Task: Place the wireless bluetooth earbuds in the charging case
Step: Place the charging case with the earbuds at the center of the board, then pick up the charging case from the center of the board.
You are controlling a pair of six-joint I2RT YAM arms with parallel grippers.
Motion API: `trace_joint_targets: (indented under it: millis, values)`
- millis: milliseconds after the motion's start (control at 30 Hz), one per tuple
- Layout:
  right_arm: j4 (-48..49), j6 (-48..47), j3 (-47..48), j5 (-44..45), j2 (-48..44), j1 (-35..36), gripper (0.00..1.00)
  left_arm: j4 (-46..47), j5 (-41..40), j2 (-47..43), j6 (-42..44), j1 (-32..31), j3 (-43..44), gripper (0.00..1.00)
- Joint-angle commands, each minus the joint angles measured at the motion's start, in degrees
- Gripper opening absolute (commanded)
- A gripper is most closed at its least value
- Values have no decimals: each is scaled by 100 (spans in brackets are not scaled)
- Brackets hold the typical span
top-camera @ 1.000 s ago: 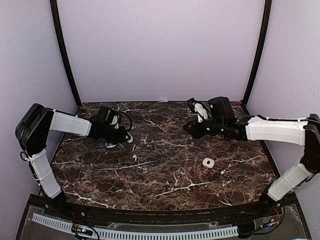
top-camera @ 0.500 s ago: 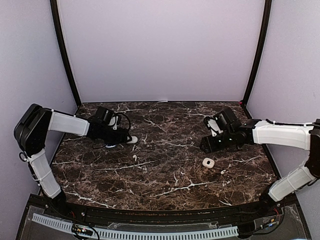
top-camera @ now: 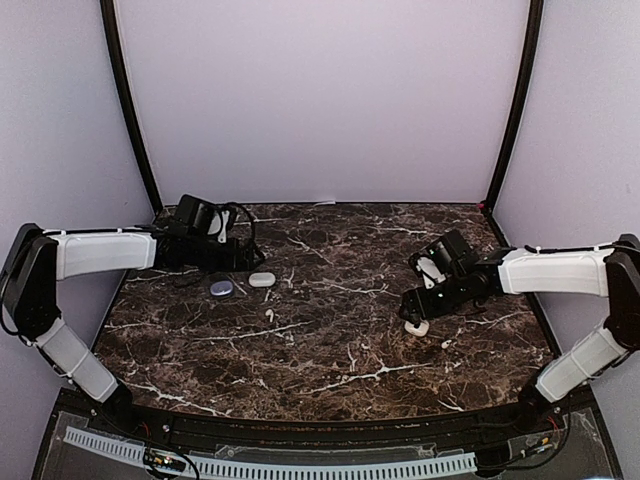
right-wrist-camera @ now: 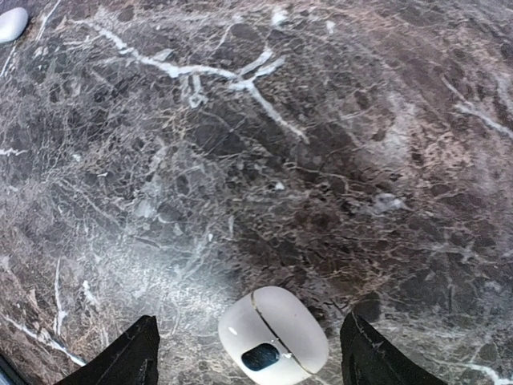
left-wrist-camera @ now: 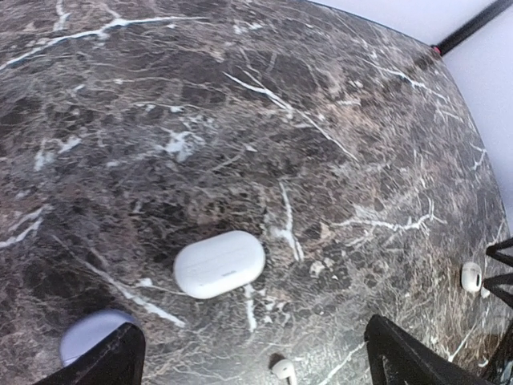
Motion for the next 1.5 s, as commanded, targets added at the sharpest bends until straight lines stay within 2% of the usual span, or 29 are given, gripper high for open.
trace_joint_targets:
  millis: [0,200,333,400,533,633,767,967,1167,1333,1467]
  values:
    - [434,97,-156,-770,163,-42,75,-91,375,316,428,-466,265,99]
    - [281,143,-302,-991,58,-37,73,483,675,543,547,-714,274,97]
    - [224,140,-345,-1533,-173,-35,61,985,1503,537,601,-715,182,93]
    - [189,162,-351,-1655,-312,-36,59,1048,1712,614,633,-795,254,92]
    - [-64,109,-306,-961,-445,-42,64,1121,1945,806,707,-916,417,91]
    - [-287,-43,-235,-796,-315,-16,71,1112,2013,891,739,-931,529,91]
    - [-571,-6,-82,-432,-128,228,72,1151,2153,927,812,-963,591,91]
    - [-888,-83,242,99,279,709,67,1220,2107,979,753,-964,610,93]
    - [-912,-118,446,412,609,941,63,1275,1555,825,578,-964,420,99]
    - [-1074,-106,641,768,844,1076,60,1092,963,713,448,-947,381,99]
    - [-1065,-86,668,905,867,1154,58,1039,813,641,440,-915,333,99]
